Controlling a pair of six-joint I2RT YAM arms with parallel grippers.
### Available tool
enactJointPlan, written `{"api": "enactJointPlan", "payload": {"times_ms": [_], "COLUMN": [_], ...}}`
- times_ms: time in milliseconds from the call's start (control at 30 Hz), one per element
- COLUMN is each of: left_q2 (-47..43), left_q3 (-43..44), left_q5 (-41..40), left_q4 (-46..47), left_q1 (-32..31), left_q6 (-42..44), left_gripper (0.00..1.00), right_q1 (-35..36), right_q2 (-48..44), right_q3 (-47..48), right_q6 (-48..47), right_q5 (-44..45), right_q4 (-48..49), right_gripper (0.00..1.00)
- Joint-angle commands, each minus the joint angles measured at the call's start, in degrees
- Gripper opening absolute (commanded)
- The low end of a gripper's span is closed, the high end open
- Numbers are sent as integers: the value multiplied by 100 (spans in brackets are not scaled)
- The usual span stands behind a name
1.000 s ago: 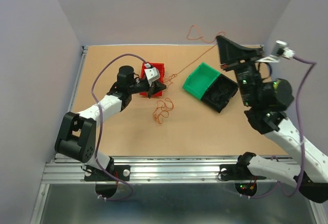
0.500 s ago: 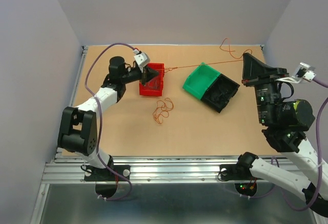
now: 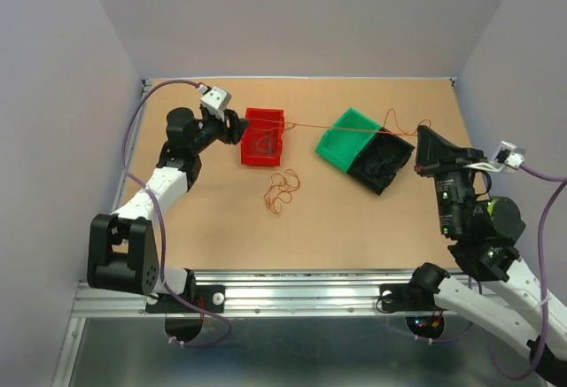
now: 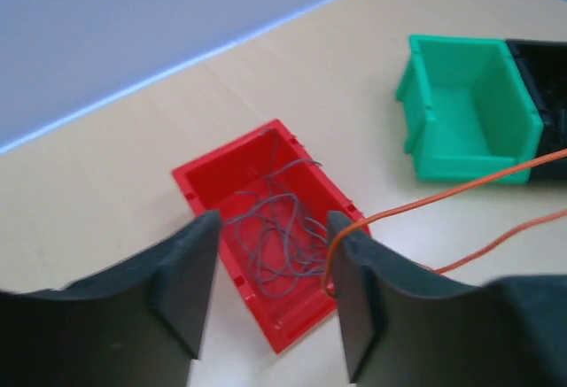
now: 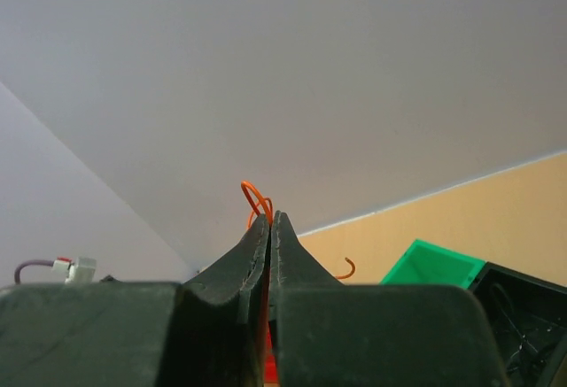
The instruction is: Untangle the cables
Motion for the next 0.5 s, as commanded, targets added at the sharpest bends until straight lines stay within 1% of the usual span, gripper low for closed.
{"api": "enactJointPlan", "payload": {"times_ms": [0,133,200,267,300,333,367,400,433,467], "left_q2": [-462,-409,-356,-330,-312,-321,-365,-417,-574,-654], "left_q3": [-105,0,36,88,123,115,80,10,-173,-262], "left_q5": [-2183,-2860,-3150,-3414,-3816,-3872,-3829,-3533,-3416,-2928], "left_q4": [328,310,318,327,336,336,354,397,554,626], "left_q1": [40,40,40,40,40,40,40,40,40,32], "left_q6": [160,222,248,310,336,354,380,398,389,380], "left_gripper": [66,70,70,74,75,75,75,74,72,65], "right_q1": [-41,-50,-41,-50,-50,-50,-50,-41,-50,-50], "right_q2": [-669,-1214,-1320,-1452,-1566,-1637,-1672,-1672,-1612,-1559], "right_q3": [38,275,311,302,276,232,180,162,162,188], "right_q6": [2,116,134,134,134,134,134,143,143,152], "right_q5": [458,257,256,431,467,484,476,415,379,327], "right_q4": [297,-256,-406,-512,-513,-513,-513,-513,-521,-548], "right_gripper": [1,1,1,1,0,1,0,1,1,1]}}
